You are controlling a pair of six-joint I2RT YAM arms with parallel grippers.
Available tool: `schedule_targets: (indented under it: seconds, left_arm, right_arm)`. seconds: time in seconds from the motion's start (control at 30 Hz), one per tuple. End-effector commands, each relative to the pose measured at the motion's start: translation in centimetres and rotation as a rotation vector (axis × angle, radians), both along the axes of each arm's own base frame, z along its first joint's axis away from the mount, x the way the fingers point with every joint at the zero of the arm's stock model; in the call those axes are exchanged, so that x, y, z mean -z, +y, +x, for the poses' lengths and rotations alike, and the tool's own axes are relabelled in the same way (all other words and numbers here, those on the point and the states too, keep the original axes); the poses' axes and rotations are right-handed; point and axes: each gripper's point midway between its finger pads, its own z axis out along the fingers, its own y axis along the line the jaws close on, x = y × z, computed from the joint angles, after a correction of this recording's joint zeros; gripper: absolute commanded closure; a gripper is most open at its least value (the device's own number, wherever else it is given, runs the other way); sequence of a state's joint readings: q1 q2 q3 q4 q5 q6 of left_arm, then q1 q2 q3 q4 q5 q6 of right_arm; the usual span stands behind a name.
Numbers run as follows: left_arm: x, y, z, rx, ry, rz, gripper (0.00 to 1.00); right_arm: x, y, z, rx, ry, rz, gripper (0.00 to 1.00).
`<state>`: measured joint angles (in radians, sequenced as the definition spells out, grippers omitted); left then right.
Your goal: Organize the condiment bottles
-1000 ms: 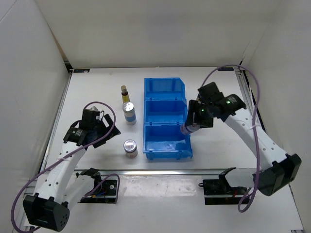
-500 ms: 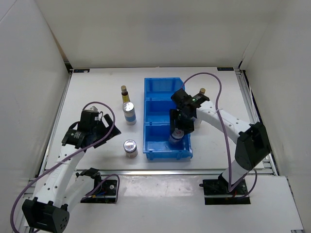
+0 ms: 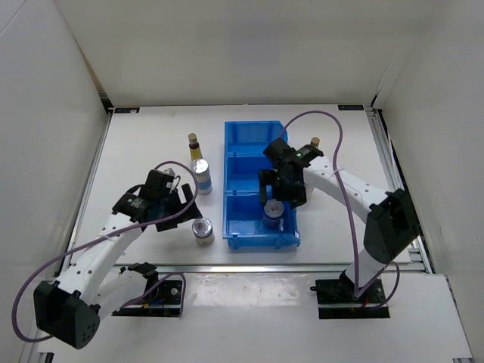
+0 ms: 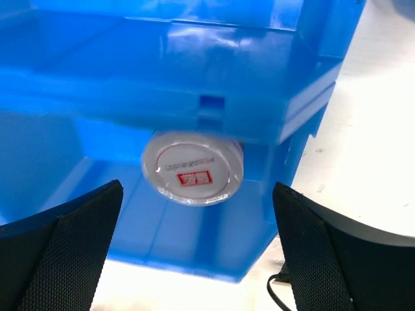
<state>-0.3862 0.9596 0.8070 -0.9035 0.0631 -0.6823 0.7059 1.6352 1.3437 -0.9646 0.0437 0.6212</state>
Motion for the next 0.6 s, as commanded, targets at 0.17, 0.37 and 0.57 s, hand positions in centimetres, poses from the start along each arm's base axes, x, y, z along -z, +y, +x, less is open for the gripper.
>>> schedule_targets:
  seconds: [0.17,0.37,0.57]
  left_arm:
    - [0.0,-2.8,0.9,0.137,-0.014,0.062,0.01]
    - [1.3,-4.2,1.5,0.202,0.039,0.098,0.01]
    - [2.6,-4.5,1.7,0.216,0.096,0.121,0.21]
  right_arm:
    - [-5.7,0.2,0.8,0.002,-0.175,0.068,0.01]
    - [-6.1,-0.1,-0.1,0.008,-0.195,0.072,0.01]
    - [-5.8,-0.5,0.0,0.014,-0.200,0.053,0.01]
